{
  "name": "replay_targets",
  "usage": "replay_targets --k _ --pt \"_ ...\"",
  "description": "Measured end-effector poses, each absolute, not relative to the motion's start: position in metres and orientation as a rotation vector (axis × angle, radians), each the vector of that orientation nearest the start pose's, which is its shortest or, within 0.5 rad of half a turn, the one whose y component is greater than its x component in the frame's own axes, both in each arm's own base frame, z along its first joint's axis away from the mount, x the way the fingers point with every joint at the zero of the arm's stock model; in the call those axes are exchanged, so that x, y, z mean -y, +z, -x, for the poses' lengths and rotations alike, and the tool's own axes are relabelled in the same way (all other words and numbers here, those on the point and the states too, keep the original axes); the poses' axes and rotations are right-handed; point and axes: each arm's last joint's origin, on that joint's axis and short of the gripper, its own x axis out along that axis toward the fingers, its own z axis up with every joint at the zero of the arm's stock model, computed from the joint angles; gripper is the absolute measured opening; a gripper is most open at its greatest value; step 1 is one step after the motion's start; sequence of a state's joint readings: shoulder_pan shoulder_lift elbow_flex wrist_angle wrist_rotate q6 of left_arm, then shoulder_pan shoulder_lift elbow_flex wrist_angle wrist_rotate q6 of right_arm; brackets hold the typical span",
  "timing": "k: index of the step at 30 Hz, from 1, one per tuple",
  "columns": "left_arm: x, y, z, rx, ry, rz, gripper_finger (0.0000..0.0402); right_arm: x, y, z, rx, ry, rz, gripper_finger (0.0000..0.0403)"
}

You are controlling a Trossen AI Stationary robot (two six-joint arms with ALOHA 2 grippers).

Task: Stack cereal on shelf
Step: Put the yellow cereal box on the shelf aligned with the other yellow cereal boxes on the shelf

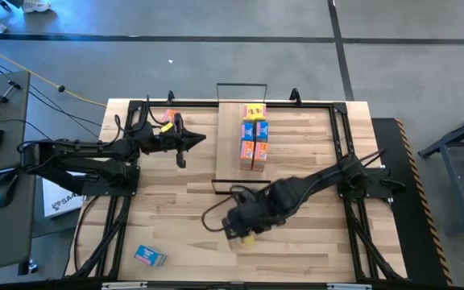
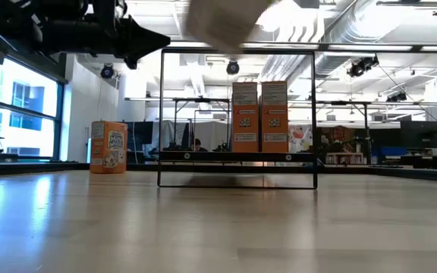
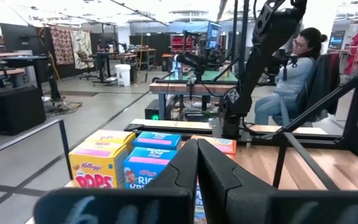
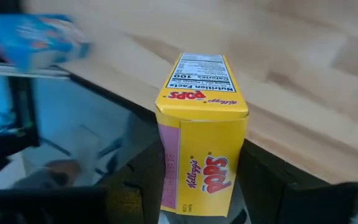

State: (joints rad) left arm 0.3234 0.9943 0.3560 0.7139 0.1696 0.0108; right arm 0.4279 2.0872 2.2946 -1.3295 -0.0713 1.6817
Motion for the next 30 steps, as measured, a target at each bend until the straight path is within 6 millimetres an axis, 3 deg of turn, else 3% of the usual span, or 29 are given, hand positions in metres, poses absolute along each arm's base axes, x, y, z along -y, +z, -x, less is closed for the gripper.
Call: replay_targets --k 7,16,24,30 --pt "-0.065 0.234 -0.194 0.064 0.178 -0.028 0.0000 -0.126 0.391 -0.372 -1.008 -0.541 -1.148 0.0151" --pt "-0.072 0.232 -0.192 0.049 0.210 -0.025 0.0000 -0.027 0.423 -0.376 -0.779 -0.509 -0.946 0.0151" --pt "-0.079 0.227 -0.189 0.001 0.281 -0.021 0.0000 0.068 0.413 -0.380 -0.770 -0.612 -0.901 0.0151" --pt "-0.084 0.226 -0.187 -0.016 0.313 -0.018 0.0000 0.106 0.389 -0.391 -0.826 -0.664 -0.897 0.0151"
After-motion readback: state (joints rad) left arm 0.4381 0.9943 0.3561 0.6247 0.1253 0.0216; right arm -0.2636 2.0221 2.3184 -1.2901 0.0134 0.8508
